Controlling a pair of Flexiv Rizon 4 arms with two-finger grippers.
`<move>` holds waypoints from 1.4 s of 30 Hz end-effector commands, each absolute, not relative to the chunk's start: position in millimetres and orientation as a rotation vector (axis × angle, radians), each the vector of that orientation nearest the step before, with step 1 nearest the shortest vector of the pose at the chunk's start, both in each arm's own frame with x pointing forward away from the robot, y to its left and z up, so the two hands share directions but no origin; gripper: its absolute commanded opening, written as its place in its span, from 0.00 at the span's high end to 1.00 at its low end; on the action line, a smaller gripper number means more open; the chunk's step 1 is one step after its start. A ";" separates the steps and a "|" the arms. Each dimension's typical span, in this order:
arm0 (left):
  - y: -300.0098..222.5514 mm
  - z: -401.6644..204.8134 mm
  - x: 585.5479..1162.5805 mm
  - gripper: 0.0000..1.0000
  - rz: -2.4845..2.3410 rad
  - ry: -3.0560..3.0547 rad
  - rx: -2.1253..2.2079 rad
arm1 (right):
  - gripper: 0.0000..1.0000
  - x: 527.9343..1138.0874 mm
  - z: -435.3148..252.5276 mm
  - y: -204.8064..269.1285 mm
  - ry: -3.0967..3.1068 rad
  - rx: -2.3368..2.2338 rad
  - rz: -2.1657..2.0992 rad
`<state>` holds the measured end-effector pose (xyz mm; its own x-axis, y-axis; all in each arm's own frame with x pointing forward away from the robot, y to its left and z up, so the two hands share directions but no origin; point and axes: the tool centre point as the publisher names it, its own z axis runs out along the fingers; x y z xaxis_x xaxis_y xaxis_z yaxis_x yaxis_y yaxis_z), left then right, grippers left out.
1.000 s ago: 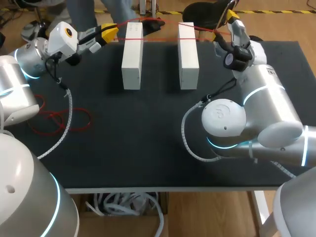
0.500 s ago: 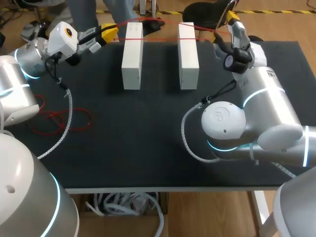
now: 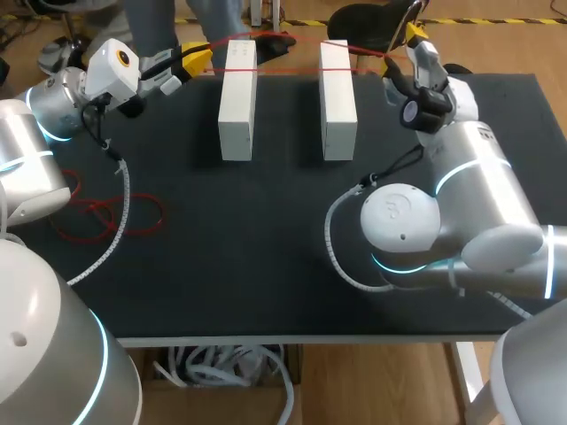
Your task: Grab the tape and strap the tape.
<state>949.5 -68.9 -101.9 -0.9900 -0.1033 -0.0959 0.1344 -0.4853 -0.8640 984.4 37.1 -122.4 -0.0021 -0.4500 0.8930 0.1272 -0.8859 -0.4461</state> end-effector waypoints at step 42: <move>-68.8 -102.2 950.2 1.00 -2.596 1.512 0.049 | 1.00 985.8 -105.1 51.9 -0.402 -2.049 -2.617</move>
<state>949.6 -68.8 -101.9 -0.9900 -0.1034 -0.0959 0.1344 -0.4853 -0.8640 984.7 51.0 -107.1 -0.2420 0.2892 0.9262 -0.0072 -0.9550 0.2964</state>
